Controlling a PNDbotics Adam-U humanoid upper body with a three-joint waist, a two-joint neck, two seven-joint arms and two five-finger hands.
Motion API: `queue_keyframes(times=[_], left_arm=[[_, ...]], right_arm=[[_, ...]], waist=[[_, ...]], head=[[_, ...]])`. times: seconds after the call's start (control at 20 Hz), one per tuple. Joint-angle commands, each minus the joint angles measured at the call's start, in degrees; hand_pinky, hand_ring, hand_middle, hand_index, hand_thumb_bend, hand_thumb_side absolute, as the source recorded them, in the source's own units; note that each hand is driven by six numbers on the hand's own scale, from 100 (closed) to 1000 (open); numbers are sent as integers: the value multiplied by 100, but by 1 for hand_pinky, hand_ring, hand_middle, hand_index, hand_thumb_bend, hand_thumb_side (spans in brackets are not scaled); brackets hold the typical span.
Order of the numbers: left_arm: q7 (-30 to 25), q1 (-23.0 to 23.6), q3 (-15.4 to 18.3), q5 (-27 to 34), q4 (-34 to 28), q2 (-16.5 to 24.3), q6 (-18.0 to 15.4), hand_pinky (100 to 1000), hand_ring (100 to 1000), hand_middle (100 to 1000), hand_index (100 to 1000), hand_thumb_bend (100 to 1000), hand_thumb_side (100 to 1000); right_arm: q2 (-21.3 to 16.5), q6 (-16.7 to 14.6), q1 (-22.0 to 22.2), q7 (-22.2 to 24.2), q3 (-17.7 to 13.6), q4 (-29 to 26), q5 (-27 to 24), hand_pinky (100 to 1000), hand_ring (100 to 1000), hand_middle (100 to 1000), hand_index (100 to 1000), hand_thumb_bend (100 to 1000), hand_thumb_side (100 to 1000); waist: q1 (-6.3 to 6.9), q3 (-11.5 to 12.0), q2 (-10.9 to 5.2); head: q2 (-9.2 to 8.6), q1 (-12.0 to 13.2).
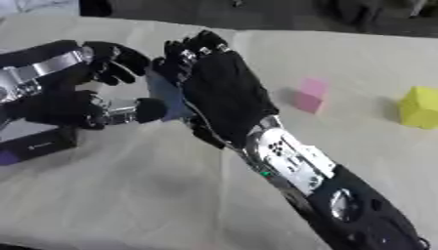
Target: Pick up the objects with one hand, pass them to the other hand, and then place them into the box on the other side of the table.
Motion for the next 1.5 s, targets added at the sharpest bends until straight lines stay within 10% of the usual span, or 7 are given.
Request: queue_keyframes(times=[0.05, 0.35, 1.5], left_arm=[[-13, -111, -3, 32, 36, -31, 187, 891, 836, 773, 864, 591, 609], [314, -125, -50, 205, 202, -100, 322, 868, 823, 753, 843, 478, 609], [173, -107, -6, -557, -280, 58, 264, 909, 865, 791, 899, 624, 517]], right_arm=[[33, -56, -138, -77, 18, -99, 8, 652, 514, 398, 473, 222, 100], [18, -102, -148, -127, 45, -99, -35, 651, 511, 397, 471, 223, 100], [-75, 260, -119, -231, 90, -99, 79, 638, 506, 391, 470, 248, 100]], waist=[[11, 3, -132], [-5, 1, -124], [-13, 114, -112]], head=[[-67, -22], [-71, 0], [-134, 28]])
